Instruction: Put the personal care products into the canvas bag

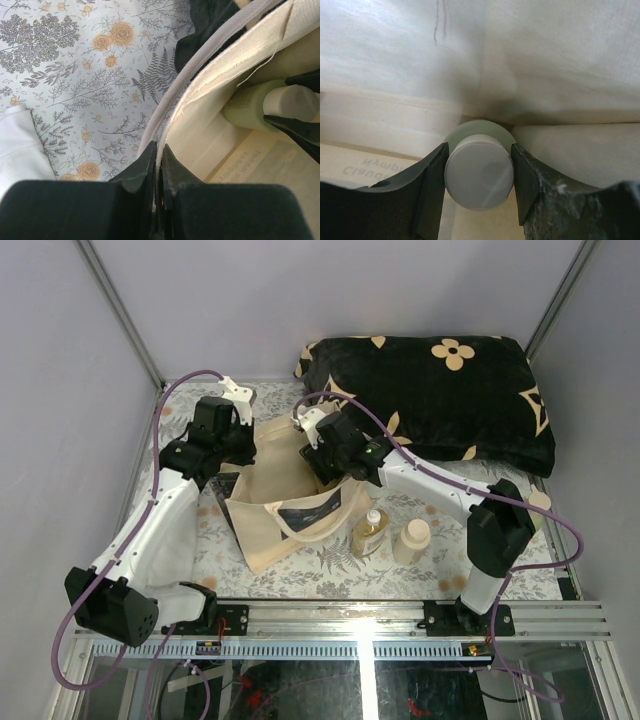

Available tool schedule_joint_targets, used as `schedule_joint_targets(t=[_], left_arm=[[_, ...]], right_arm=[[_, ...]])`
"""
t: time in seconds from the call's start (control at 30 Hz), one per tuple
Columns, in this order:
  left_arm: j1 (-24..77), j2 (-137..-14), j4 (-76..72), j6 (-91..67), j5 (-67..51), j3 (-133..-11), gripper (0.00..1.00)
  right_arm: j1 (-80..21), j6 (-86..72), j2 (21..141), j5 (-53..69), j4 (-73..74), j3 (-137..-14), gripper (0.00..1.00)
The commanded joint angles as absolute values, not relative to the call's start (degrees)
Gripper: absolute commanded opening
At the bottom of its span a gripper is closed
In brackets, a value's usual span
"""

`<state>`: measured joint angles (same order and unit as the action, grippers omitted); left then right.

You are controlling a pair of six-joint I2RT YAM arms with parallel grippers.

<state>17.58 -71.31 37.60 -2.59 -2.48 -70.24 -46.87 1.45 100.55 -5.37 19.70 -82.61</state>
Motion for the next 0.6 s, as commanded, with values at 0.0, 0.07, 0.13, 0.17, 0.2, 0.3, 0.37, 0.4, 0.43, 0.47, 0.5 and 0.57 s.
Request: schedule_joint_targets(t=[0.0,0.07,0.13,0.17,0.2,0.3,0.37,0.4,0.43,0.47,0.5,0.57], left_arm=[[17.4,-71.14,36.28,-1.54,-2.28,-69.15,0.0],[17.36,-71.19,36.18,-1.51,-2.21,-68.93,0.0],[17.4,-71.21,36.01,-1.59,-2.35,-68.77,0.0],[17.4,-71.17,35.85,-1.72,-2.56,-68.67,0.0],[17.4,-71.18,35.74,-1.74,-2.75,-68.62,0.0],[17.4,-71.18,35.59,-1.77,-2.78,-68.8,0.0],[17.38,-71.2,35.6,-1.61,-2.81,-68.96,0.0],[17.4,-71.15,35.56,-1.56,-2.69,-69.07,0.0],[17.36,-71.13,35.55,-1.56,-2.48,-69.03,0.0],[17.4,-71.02,35.45,-1.57,-2.19,-69.12,0.0],[17.4,-71.06,35.37,-1.61,-1.93,-69.15,0.0],[17.38,-71.06,35.13,-1.85,-1.53,-69.18,0.0]], right_arm=[[-46.54,2.43,96.86,-11.3,17.65,-84.09,0.6],[-46.58,2.1,96.09,-11.18,18.11,-83.97,0.65],[-46.57,1.44,95.54,-10.71,18.36,-84.36,0.67],[-46.56,1.05,95.54,-10.19,18.18,-84.56,0.67],[-46.58,0.91,94.75,-9.39,18.05,-84.68,0.67],[-46.58,0.27,93.74,-8.28,19.17,-86.61,0.67],[-46.58,-0.26,92.66,-8.17,20.28,-88.82,0.67],[-46.58,-0.45,91.57,-8.24,20.27,-89.59,0.67],[-46.58,-0.8,89.85,-8.4,19.62,-90.01,0.67],[-46.58,-1.2,87.83,-8.75,18.38,-89.97,0.67],[-46.58,-1.42,85.26,-9.04,16.99,-89.49,0.67],[-46.58,-2.54,79.63,-10.91,13.01,-86.52,0.72]])
